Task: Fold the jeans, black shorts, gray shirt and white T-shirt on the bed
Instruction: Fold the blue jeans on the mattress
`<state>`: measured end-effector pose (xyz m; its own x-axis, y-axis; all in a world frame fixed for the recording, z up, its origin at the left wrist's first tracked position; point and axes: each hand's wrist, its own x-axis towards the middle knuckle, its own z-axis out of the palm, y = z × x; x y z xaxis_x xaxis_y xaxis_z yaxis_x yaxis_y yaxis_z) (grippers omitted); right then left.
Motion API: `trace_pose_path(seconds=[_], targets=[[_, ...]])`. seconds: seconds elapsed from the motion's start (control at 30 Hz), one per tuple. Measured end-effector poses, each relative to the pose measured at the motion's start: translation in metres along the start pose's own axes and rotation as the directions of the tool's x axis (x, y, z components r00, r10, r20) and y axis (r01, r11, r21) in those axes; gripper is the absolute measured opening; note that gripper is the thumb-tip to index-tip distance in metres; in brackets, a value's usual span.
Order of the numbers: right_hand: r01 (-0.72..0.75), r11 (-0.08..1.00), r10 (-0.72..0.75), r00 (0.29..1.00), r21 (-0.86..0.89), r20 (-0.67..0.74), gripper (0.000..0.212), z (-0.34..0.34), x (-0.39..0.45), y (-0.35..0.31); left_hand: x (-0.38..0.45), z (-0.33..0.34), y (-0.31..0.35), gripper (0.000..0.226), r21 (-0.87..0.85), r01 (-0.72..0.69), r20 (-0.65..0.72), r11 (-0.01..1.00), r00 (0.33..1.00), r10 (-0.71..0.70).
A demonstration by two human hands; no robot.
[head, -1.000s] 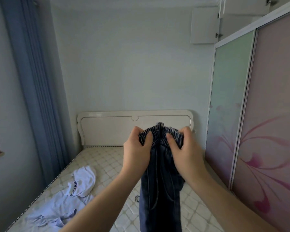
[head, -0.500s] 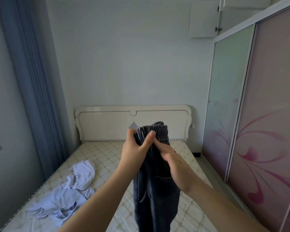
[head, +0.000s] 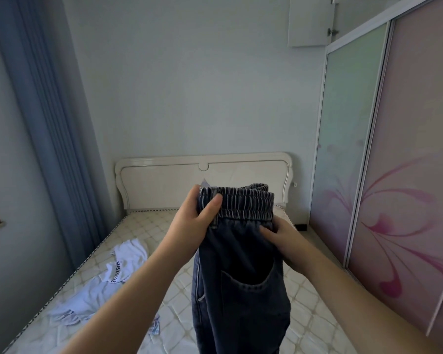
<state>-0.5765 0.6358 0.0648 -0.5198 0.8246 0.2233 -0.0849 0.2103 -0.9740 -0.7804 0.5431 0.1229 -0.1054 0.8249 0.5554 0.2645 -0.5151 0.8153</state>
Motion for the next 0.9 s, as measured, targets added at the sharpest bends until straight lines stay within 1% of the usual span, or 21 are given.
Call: trace_pose_path(seconds=[0.07,0.13,0.2,0.23,0.3,0.4,0.47,0.53,0.57,0.6,0.63,0.67,0.7,0.73,0.8,0.83,0.87,0.9], targets=[[0.06,0.997,-0.056,0.995,0.051,-0.08,0.044,-0.001,0.001,-0.003,0.0,-0.007,0.0,0.022,0.044,-0.061,0.052,0.997,0.997,0.059],[0.121,0.992,-0.114,0.982,0.038,-0.15,0.042,-0.002,0.0,-0.009,0.0,-0.018,0.001,0.03,0.191,-0.127,0.124,0.973,0.987,0.105],[0.171,0.985,-0.165,0.967,0.014,-0.195,0.039,0.0,0.0,-0.014,0.001,-0.028,0.0,0.043,0.35,-0.185,0.194,0.918,0.973,0.123],[0.187,0.982,-0.181,0.964,0.011,-0.196,0.038,0.0,0.001,-0.015,0.001,-0.031,-0.001,0.048,0.412,-0.213,0.215,0.886,0.968,0.133],[0.2,0.98,-0.198,0.969,0.006,-0.146,0.039,0.001,0.002,-0.021,-0.001,-0.038,-0.004,0.053,0.48,-0.245,0.228,0.843,0.962,0.15],[0.19,0.98,-0.194,0.978,-0.059,-0.079,0.045,0.002,0.002,-0.028,-0.004,-0.043,-0.006,0.056,0.48,-0.203,0.19,0.853,0.974,0.124],[0.187,0.968,-0.205,0.975,-0.168,-0.092,0.049,0.003,0.002,-0.031,-0.006,-0.045,-0.005,0.061,0.486,-0.188,0.193,0.854,0.976,0.105],[0.193,0.923,-0.246,0.961,-0.334,-0.123,0.052,0.004,0.0,-0.034,-0.008,-0.048,-0.001,0.077,0.468,-0.169,0.282,0.867,0.959,0.034],[0.207,0.898,-0.276,0.952,-0.387,-0.131,0.053,0.004,-0.001,-0.035,-0.007,-0.052,0.004,0.088,0.411,-0.115,0.35,0.904,0.936,-0.04],[0.221,0.885,-0.299,0.945,-0.411,-0.136,0.054,0.005,-0.002,-0.035,-0.006,-0.058,0.01,0.098,0.336,-0.029,0.416,0.942,0.901,-0.12],[0.225,0.877,-0.31,0.94,-0.424,-0.141,0.054,0.005,-0.002,-0.036,-0.004,-0.064,0.017,0.104,0.295,0.031,0.465,0.955,0.869,-0.171],[0.224,0.87,-0.314,0.939,-0.44,-0.143,0.054,0.006,-0.003,-0.036,-0.001,-0.068,0.023,0.106,0.307,0.033,0.489,0.951,0.852,-0.188],[0.216,0.86,-0.312,0.939,-0.462,-0.142,0.054,0.007,-0.003,-0.036,0.003,-0.07,0.029,0.109,0.394,-0.014,0.491,0.919,0.849,-0.197],[0.203,0.847,-0.305,0.942,-0.492,-0.137,0.054,0.01,-0.003,-0.037,0.005,-0.067,0.033,0.113,0.504,-0.064,0.479,0.861,0.85,-0.218],[0.191,0.816,-0.298,0.947,-0.545,-0.115,0.052,0.018,-0.002,-0.038,0.01,-0.052,0.039,0.126,0.69,-0.168,0.47,0.704,0.843,-0.26],[0.196,0.816,-0.297,0.949,-0.545,-0.104,0.05,0.023,-0.001,-0.039,0.013,-0.041,0.038,0.132,0.738,-0.225,0.479,0.636,0.838,-0.26],[0.199,0.82,-0.296,0.95,-0.536,-0.1,0.047,0.026,0.001,-0.039,0.017,-0.032,0.036,0.136,0.763,-0.262,0.485,0.591,0.837,-0.255],[0.192,0.825,-0.291,0.951,-0.531,-0.108,0.045,0.029,0.002,-0.039,0.021,-0.025,0.033,0.136,0.767,-0.266,0.482,0.584,0.84,-0.25]])
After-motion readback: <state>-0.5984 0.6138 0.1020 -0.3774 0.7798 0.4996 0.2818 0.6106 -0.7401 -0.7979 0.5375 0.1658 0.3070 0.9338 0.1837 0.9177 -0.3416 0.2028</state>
